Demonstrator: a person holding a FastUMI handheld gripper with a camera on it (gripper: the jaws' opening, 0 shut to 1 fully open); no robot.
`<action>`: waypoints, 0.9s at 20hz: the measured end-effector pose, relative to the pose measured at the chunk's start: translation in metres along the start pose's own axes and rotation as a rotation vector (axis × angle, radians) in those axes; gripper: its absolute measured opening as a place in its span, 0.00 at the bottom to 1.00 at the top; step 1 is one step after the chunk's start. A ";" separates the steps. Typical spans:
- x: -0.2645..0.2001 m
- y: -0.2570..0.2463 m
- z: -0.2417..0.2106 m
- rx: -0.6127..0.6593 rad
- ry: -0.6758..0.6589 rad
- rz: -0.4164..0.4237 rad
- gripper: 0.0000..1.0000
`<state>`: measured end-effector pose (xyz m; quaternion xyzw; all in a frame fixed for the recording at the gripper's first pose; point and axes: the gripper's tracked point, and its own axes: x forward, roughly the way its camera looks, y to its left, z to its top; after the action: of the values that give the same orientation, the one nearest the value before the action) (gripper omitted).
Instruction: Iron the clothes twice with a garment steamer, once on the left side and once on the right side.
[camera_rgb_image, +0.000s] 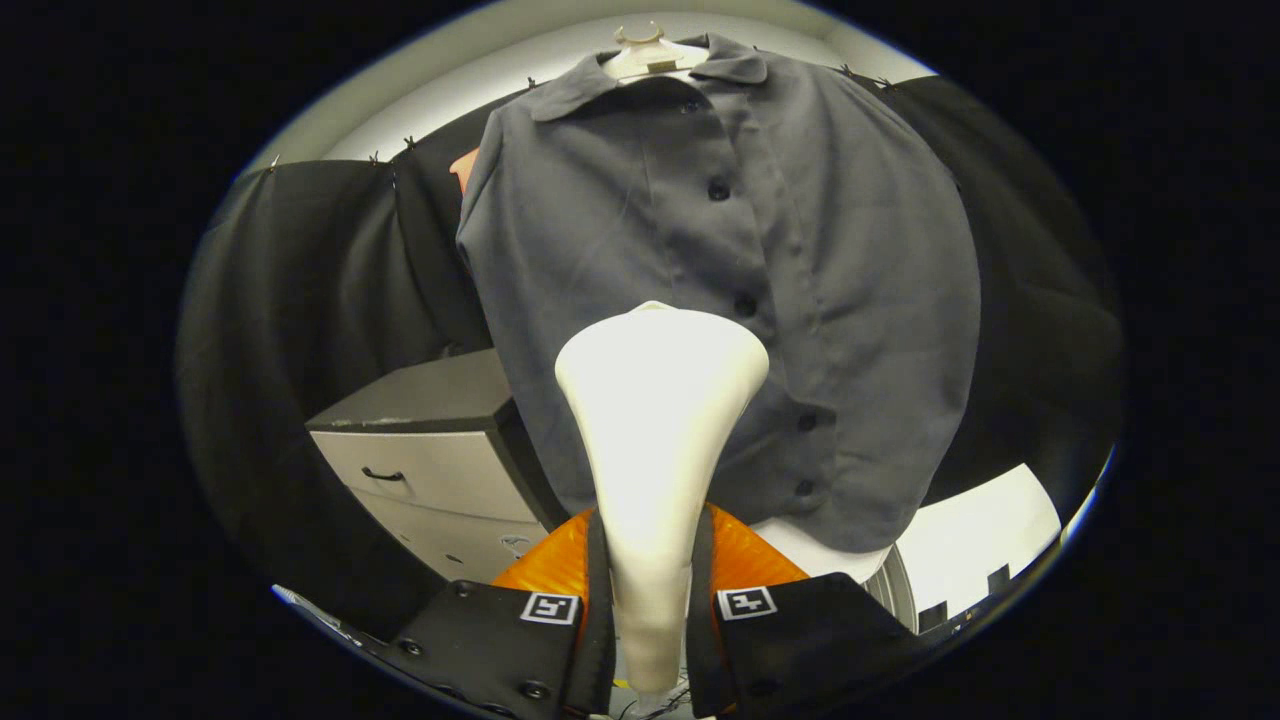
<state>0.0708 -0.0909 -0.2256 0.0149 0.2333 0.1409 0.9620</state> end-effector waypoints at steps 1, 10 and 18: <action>-0.006 -0.004 0.018 -0.001 -0.020 0.001 0.37; -0.038 -0.044 0.152 -0.066 -0.160 -0.001 0.36; -0.055 -0.102 0.241 -0.107 -0.246 -0.023 0.36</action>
<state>0.1604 -0.1947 0.0040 -0.0221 0.1061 0.1392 0.9843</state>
